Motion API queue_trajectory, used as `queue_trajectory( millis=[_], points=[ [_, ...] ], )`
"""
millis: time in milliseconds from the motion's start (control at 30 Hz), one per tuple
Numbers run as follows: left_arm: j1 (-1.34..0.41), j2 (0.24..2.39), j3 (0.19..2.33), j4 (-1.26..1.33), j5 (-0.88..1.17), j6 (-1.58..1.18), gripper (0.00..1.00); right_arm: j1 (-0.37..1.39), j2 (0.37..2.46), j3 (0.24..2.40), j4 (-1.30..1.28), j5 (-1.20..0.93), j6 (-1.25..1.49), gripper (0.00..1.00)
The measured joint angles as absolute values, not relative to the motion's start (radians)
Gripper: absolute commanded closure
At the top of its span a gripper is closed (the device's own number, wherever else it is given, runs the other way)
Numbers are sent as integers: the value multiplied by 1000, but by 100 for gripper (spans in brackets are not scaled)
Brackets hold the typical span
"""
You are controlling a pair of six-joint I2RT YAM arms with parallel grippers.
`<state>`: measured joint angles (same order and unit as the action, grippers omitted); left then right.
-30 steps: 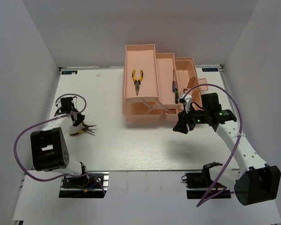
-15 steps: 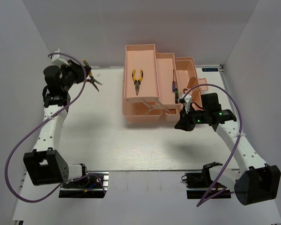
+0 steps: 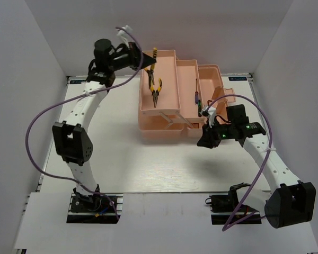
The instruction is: Sort the tools into containers
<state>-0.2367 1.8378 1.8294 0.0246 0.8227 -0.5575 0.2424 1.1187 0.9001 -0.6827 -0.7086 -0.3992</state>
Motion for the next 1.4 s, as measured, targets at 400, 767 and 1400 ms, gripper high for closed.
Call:
queue_trajectory(
  millis=[400, 767, 1400],
  points=[
    [-400, 2019, 2036, -295, 680, -325, 32, 242, 1139, 900, -679, -688, -391, 41],
    [-408, 2004, 2093, -416, 525, -240, 100, 288, 1155, 900, -680, -778, -578, 41],
    [-403, 709, 730, -469, -346, -613, 8, 797, 1557, 1128, -399, -469, -837, 54]
  ],
)
